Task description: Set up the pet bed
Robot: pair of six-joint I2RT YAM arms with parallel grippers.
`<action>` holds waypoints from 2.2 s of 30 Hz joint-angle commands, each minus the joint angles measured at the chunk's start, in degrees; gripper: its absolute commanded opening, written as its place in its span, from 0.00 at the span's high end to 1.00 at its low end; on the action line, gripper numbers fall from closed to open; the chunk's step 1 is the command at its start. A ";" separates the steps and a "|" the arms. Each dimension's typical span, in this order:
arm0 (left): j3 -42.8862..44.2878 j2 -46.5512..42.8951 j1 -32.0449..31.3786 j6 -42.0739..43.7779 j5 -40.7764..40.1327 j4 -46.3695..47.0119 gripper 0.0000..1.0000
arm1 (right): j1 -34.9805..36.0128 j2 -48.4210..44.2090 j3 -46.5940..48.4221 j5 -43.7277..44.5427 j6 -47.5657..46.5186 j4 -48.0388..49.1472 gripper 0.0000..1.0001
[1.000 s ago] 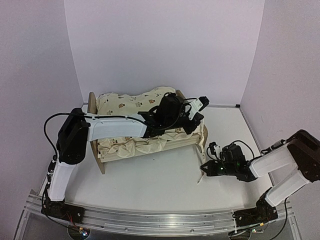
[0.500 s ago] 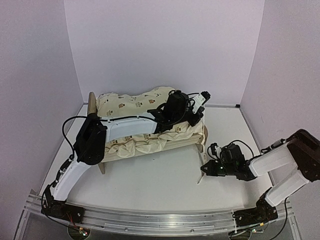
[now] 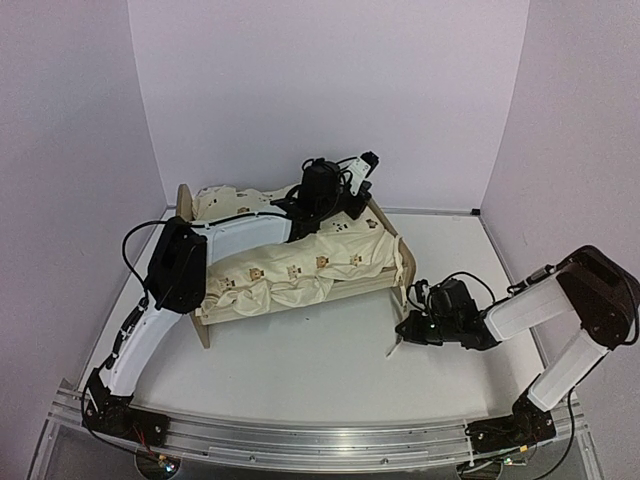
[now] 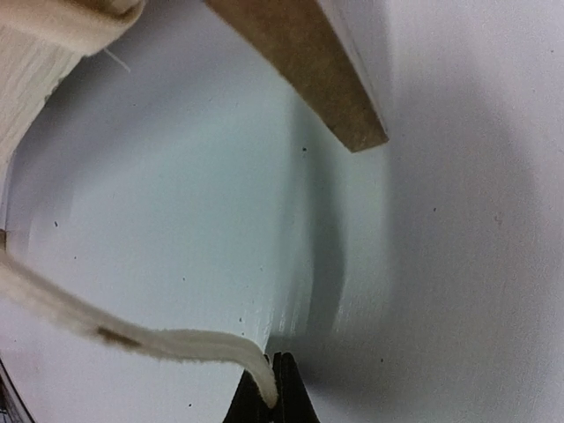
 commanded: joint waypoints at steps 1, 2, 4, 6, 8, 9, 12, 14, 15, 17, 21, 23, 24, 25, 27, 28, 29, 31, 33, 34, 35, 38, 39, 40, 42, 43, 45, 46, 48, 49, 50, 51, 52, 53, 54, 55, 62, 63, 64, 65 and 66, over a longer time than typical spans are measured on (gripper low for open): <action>5.45 1.11 0.97 0.08 0.73 3.83 1.00 | -0.61 2.75 0.04 4.83 4.08 -6.43 1.00; 5.98 1.34 1.23 -0.24 0.90 3.67 1.00 | -0.63 3.07 0.06 4.77 4.63 -6.67 1.00; 5.34 0.94 1.45 -0.75 1.39 4.10 1.00 | -0.70 3.51 0.27 4.29 5.28 -7.16 1.00; 2.79 -0.30 1.43 -1.14 2.89 5.10 1.00 | -0.71 3.61 0.66 3.10 5.21 -7.37 1.00; -1.19 -2.52 1.35 -2.02 4.94 6.60 1.00 | -0.71 3.14 1.27 1.75 4.57 -7.65 1.00; -3.06 -3.93 1.27 -2.46 5.56 7.10 0.99 | -0.72 2.65 1.56 0.42 4.27 -7.93 0.98; -7.73 -7.78 0.59 -3.57 5.40 7.35 0.78 | -0.69 0.14 2.22 -2.35 3.19 -9.51 0.74; -12.04 -10.99 -0.15 -3.66 4.79 8.25 0.64 | -0.72 -2.65 2.66 -2.15 2.40 -12.06 0.60; -14.16 -12.52 -0.67 -3.63 4.01 8.98 0.51 | -0.70 -4.32 2.93 -1.53 1.76 -13.89 0.54; -18.23 -15.55 -1.44 -3.33 1.60 10.02 0.24 | -0.73 -8.19 3.53 0.48 0.86 -18.07 0.44; -23.94 -20.94 -2.04 -4.91 -2.68 8.38 0.01 | -0.73 -16.62 4.09 5.71 -0.88 -25.96 0.28; -27.03 -23.97 -2.09 -6.73 -5.22 7.78 0.01 | -0.73 -20.82 4.41 8.05 -1.68 -29.62 0.23; -28.97 -25.42 -2.11 -7.49 -7.48 7.39 0.01 | -0.73 -22.68 4.54 8.75 -2.15 -30.85 0.21; -30.44 -27.18 -2.11 -8.29 -8.96 6.75 0.01 | -0.73 -24.38 4.75 8.78 -2.53 -31.63 0.20; -35.06 -30.48 -2.11 -9.88 -12.47 6.54 0.00 | -0.72 -27.30 5.33 8.19 -3.47 -33.08 0.19; -37.65 -33.06 -2.10 -10.77 -13.61 6.79 0.01 | -0.62 -27.98 6.21 7.05 -3.94 -33.80 0.19; -39.93 -34.81 -2.05 -11.75 -14.38 6.83 0.01 | -0.64 -28.42 7.02 5.65 -4.51 -34.11 0.19; -44.10 -38.19 -2.02 -14.71 -16.35 5.30 0.01 | -0.61 -28.57 9.92 2.19 -6.68 -35.02 0.20; -46.26 -41.29 -2.02 -18.33 -18.49 1.78 0.01 | -0.39 -28.01 13.53 -2.04 -8.03 -35.82 0.21; -47.49 -42.77 -1.96 -19.92 -19.35 -1.29 0.01 | -0.25 -27.60 15.11 -3.83 -8.73 -35.92 0.22; -48.61 -44.53 -1.95 -20.99 -20.04 -3.66 0.01 | 0.07 -26.86 17.04 -5.40 -9.20 -35.92 0.22; -53.74 -50.57 -2.00 -24.79 -21.97 -7.96 0.01 | 2.71 -23.29 22.54 -8.32 -11.11 -35.67 0.24; -56.05 -52.99 -1.99 -25.84 -21.94 -8.37 0.01 | 4.49 -21.81 24.42 -8.88 -12.09 -35.68 0.24; -58.74 -55.43 -2.00 -27.08 -21.87 -8.44 0.01 | 6.29 -20.16 26.21 -9.14 -13.48 -35.72 0.24; -62.90 -61.70 -2.02 -29.82 -22.27 -10.62 0.02 | 10.88 -15.94 30.65 -8.32 -16.63 -35.80 0.24; -64.93 -64.58 -2.02 -31.15 -22.54 -12.10 0.04 | 13.21 -13.77 32.80 -7.53 -18.43 -35.85 0.24; -67.14 -68.98 -2.02 -32.81 -22.92 -15.26 0.07 | 17.52 -9.33 36.96 -5.77 -20.97 -35.97 0.24; -67.63 -70.51 -2.02 -33.89 -23.85 -17.21 0.07 | 19.38 -7.21 38.94 -5.58 -21.77 -36.00 0.24; -68.47 -73.57 -2.02 -36.26 -25.73 -21.71 0.06 | 22.05 -2.49 43.51 -6.01 -23.77 -35.93 0.24; -69.03 -75.29 -2.03 -37.18 -26.79 -23.98 0.05 | 23.34 0.41 46.17 -6.18 -25.02 -35.93 0.24; -69.92 -76.84 -2.08 -37.89 -27.74 -25.41 0.04 | 24.09 3.03 48.71 -6.27 -26.09 -35.98 0.24; -70.91 -78.38 -2.09 -38.40 -28.76 -26.54 0.04 | 24.96 5.53 51.11 -6.45 -27.20 -35.99 0.24; -72.02 -79.93 -2.06 -38.75 -29.91 -27.39 0.03 | 25.91 7.92 53.38 -6.66 -28.33 -35.97 0.24; -73.18 -81.67 -2.03 -39.37 -31.60 -28.31 0.03 | 26.49 10.30 55.82 -6.50 -29.28 -36.01 0.24; -74.22 -83.21 -2.00 -39.79 -33.38 -29.03 0.03 | 26.98 12.36 57.86 -6.48 -30.02 -36.01 0.24; -75.39 -84.77 -2.02 -40.04 -34.28 -29.71 0.03 | 27.48 14.45 60.14 -6.27 -30.84 -36.05 0.23; -76.70 -85.71 -2.02 -44.21 -42.33 -37.69 0.01 | 28.49 15.81 62.76 19.26 -32.56 -37.35 0.14; -76.67 -85.08 -2.02 -44.65 -42.56 -38.21 0.01 | 28.31 14.19 61.36 23.76 -32.33 -37.40 0.12; -76.63 -84.35 -2.02 -45.03 -42.88 -38.57 0.02 | 28.03 12.35 59.69 27.70 -32.21 -37.54 0.10; -76.51 -83.69 -1.96 -45.25 -43.47 -38.89 0.03 | 27.03 10.56 57.99 29.83 -31.50 -38.23 0.08; -76.41 -83.00 -1.90 -45.47 -44.06 -39.19 0.05 | 25.59 8.66 56.29 31.55 -30.34 -39.30 0.06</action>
